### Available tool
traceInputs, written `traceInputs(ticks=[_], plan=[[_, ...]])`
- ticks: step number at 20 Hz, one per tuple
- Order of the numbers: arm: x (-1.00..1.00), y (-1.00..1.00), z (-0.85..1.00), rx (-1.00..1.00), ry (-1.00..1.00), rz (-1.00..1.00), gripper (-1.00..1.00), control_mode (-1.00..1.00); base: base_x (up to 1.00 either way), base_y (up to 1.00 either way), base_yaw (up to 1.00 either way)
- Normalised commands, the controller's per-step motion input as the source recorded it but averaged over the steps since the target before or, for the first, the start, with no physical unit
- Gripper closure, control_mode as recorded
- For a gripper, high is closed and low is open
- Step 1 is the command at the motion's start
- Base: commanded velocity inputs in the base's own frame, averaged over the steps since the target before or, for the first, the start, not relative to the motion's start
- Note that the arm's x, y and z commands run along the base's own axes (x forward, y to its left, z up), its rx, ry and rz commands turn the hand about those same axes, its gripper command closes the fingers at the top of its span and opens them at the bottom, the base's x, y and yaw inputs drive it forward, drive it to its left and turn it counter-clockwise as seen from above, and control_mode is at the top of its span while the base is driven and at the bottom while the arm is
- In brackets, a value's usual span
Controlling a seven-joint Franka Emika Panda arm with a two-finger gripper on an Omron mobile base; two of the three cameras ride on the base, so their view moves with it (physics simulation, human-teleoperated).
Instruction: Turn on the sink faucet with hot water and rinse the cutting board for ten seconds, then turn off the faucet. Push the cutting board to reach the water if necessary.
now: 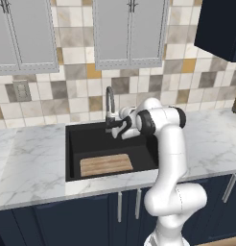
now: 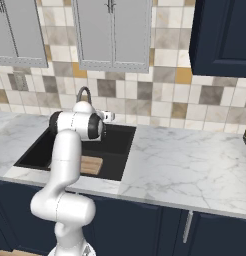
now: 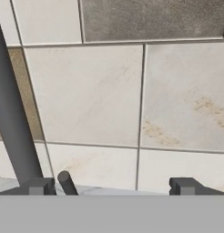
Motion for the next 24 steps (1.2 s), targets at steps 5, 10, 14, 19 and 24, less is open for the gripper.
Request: traceInputs(ticks=[5, 10, 14, 19, 24], plan=[[0.02, 0.1, -0.01, 0.0, 0.0, 0.0, -1.0, -1.0, 0.0, 0.0, 0.0], [0.01, 0.07, 0.0, 0.0, 0.0, 0.0, -1.0, -1.0, 0.0, 0.0, 0.0], [0.06, 0.0, -0.03, 0.0, 0.0, 0.0, -1.0, -1.0, 0.0, 0.0, 0.0], [0.06, 0.0, -0.04, 0.0, 0.0, 0.0, -1.0, -1.0, 0.0, 0.0, 0.0], [0.02, 0.0, -0.05, 0.0, 0.0, 0.0, -1.0, -1.0, 0.0, 0.0, 0.0]])
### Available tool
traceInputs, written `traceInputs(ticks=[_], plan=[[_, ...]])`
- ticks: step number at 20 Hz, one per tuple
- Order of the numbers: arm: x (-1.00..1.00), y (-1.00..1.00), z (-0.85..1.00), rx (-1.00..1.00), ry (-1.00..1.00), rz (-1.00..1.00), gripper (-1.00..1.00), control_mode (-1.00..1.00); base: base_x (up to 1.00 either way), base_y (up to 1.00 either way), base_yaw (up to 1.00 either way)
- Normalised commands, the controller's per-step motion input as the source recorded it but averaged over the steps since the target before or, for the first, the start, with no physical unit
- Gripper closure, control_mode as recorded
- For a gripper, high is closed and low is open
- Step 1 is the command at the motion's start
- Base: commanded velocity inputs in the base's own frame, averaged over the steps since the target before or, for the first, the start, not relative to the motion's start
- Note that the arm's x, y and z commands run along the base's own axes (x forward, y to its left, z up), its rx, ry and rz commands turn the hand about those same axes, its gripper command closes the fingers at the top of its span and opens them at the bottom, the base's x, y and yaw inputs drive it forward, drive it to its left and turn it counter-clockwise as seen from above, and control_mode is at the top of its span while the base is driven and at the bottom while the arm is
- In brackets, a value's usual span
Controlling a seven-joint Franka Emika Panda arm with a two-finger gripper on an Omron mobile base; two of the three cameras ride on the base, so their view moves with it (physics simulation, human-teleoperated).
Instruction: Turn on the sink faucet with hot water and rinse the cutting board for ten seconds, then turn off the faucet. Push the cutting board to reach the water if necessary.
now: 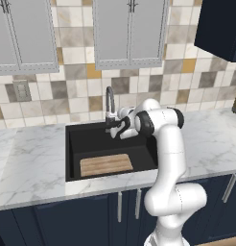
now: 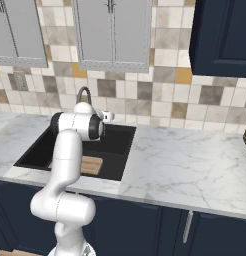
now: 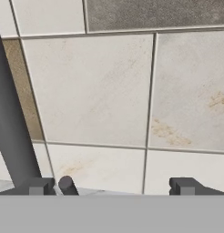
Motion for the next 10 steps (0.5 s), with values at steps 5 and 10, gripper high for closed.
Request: traceInputs(ticks=[5, 10], plan=[[0.07, 0.0, -0.03, 0.0, 0.0, 0.0, -1.0, -1.0, 0.0, 0.0, 0.0], [0.11, 0.0, 0.0, 0.0, 0.0, 0.0, -1.0, -1.0, 0.0, 0.0, 0.0]])
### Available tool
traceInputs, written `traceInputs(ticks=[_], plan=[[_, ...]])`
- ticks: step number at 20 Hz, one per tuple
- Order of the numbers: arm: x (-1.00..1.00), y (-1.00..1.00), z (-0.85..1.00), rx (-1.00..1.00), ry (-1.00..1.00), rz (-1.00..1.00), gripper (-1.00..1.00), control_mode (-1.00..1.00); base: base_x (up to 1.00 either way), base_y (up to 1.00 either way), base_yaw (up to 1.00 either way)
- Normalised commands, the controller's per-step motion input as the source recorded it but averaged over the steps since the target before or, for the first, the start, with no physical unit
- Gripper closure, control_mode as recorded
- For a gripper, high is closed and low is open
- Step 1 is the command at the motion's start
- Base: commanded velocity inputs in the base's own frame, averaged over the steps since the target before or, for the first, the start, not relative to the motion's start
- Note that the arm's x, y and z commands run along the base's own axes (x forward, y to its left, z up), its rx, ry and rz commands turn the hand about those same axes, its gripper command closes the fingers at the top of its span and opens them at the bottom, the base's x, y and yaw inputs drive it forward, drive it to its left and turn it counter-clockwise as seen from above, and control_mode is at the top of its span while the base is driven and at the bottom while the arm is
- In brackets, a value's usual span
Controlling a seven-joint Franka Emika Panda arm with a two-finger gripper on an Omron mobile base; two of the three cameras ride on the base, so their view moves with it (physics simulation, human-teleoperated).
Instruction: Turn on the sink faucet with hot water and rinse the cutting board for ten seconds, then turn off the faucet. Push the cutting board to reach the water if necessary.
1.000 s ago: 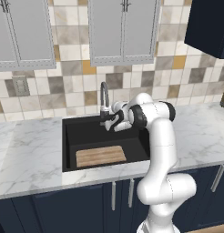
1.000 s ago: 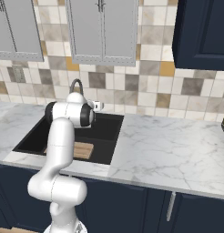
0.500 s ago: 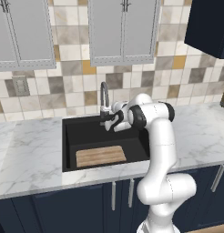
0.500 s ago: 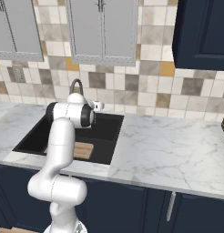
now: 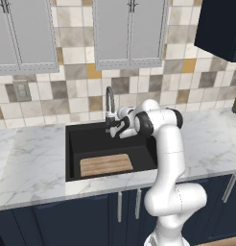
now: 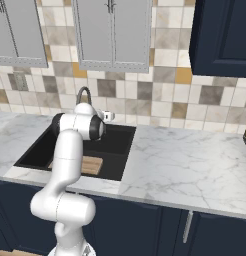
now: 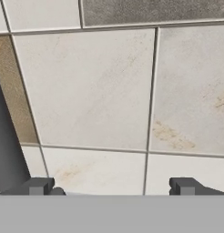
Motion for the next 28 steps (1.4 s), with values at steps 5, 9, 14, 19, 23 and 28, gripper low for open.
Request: traceInputs(ticks=[5, 9, 14, 19, 23, 28], plan=[[0.01, 0.0, 0.0, 0.0, 0.0, 0.0, -1.0, -1.0, 0.0, 0.0, 0.0], [0.0, -0.04, 0.0, 0.0, 0.0, 0.0, -1.0, -1.0, 0.0, 0.0, 0.0], [-0.01, -0.16, 0.0, 0.0, 0.0, 0.0, -1.0, -1.0, 0.0, 0.0, 0.0], [-0.1, -0.26, 0.0, 0.0, 0.0, 0.0, -1.0, -1.0, 0.0, 0.0, 0.0], [-0.17, -0.34, 0.0, 0.0, 0.0, 0.0, -1.0, -1.0, 0.0, 0.0, 0.0], [-0.18, -0.51, 0.0, 0.02, 0.0, 0.0, -1.0, -1.0, 0.0, 0.0, 0.0]])
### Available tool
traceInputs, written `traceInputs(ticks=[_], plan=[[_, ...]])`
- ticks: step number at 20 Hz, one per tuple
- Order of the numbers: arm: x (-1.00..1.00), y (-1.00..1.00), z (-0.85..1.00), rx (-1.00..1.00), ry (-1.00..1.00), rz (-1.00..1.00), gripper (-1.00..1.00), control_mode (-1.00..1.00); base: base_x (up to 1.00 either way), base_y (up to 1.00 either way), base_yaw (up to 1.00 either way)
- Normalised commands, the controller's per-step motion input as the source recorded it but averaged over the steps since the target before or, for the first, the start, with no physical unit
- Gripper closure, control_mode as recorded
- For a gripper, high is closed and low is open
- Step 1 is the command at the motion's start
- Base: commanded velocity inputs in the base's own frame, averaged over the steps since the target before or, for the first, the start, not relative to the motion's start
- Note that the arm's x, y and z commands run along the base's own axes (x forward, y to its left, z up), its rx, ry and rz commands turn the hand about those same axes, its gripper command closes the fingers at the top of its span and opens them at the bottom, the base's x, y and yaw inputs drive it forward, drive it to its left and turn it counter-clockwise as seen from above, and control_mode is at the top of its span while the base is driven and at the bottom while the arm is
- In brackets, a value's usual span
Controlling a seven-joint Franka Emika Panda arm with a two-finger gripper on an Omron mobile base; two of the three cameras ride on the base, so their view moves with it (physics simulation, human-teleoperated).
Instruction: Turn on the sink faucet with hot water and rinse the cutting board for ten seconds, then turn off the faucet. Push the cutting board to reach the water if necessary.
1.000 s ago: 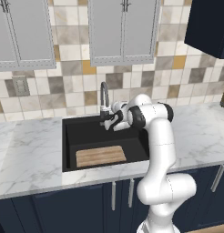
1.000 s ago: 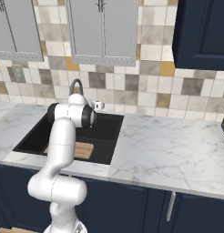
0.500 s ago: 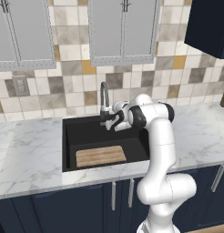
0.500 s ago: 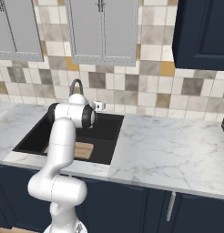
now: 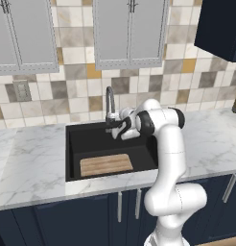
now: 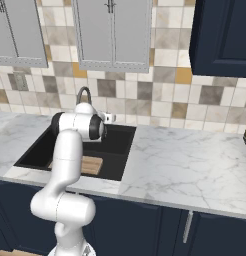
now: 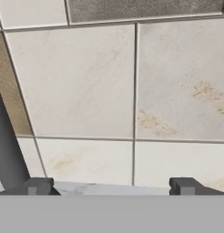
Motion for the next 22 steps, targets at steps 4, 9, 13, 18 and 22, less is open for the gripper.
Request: traceInputs(ticks=[4, 9, 13, 18, 22], plan=[[-0.08, -0.62, 0.0, 0.03, 0.0, 0.0, -1.0, -1.0, 0.0, 0.0, 0.0], [0.0, -0.72, 0.0, 0.05, 0.0, 0.0, -1.0, -1.0, 0.0, 0.0, 0.0], [0.0, -0.79, 0.0, 0.05, 0.0, 0.0, -1.0, -1.0, 0.0, 0.0, 0.0], [0.11, -0.79, 0.0, 0.06, 0.0, 0.0, -1.0, -1.0, 0.0, 0.0, 0.0], [0.14, -0.73, 0.0, 0.04, 0.0, 0.0, -1.0, -1.0, 0.0, 0.0, 0.0]])
